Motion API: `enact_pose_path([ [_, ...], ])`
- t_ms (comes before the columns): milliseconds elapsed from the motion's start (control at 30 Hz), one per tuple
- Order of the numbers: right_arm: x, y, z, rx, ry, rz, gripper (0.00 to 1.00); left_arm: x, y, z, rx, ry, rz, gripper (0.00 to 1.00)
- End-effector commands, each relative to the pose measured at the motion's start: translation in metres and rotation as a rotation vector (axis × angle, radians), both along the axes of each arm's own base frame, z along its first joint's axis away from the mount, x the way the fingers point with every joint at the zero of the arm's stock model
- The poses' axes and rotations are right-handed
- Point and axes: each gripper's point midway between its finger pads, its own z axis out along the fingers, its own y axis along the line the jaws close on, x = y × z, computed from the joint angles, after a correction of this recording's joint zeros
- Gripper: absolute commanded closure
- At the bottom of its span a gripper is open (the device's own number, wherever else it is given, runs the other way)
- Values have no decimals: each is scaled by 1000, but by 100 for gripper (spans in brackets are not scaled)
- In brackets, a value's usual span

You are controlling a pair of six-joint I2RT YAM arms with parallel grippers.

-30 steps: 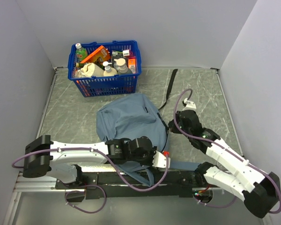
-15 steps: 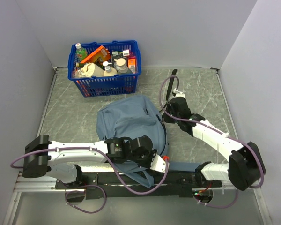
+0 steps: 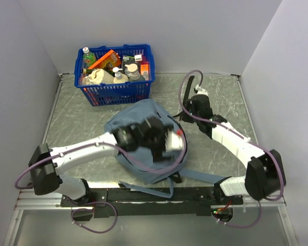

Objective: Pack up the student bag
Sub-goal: Zip the student bag at the center of the board, then reset both arms

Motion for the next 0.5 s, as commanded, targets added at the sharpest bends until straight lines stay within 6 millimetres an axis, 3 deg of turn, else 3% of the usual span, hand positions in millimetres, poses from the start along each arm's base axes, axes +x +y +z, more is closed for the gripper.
enact_pose_path([
  [0,41,6,52,49,-104,-1,100,51,28,59,-79,-48,107,4],
  [33,42,10,56,50,-101,16,78,55,33,69,-88,-59,120,4],
  [100,42,14,64,61,-112,34,61,62,49,87,-111,-91,164,4],
  [133,40,13,64,60,-106,33,41,61,56,90,-105,-95,171,4],
  [233,21,12,67,62,-59,63,0,65,76,119,-155,-143,244,4],
  [433,-32,4,95,102,-60,128,0,79,116,187,-328,-182,510,4],
  [467,-41,1,91,94,-34,129,0,76,123,181,-290,-146,535,4],
])
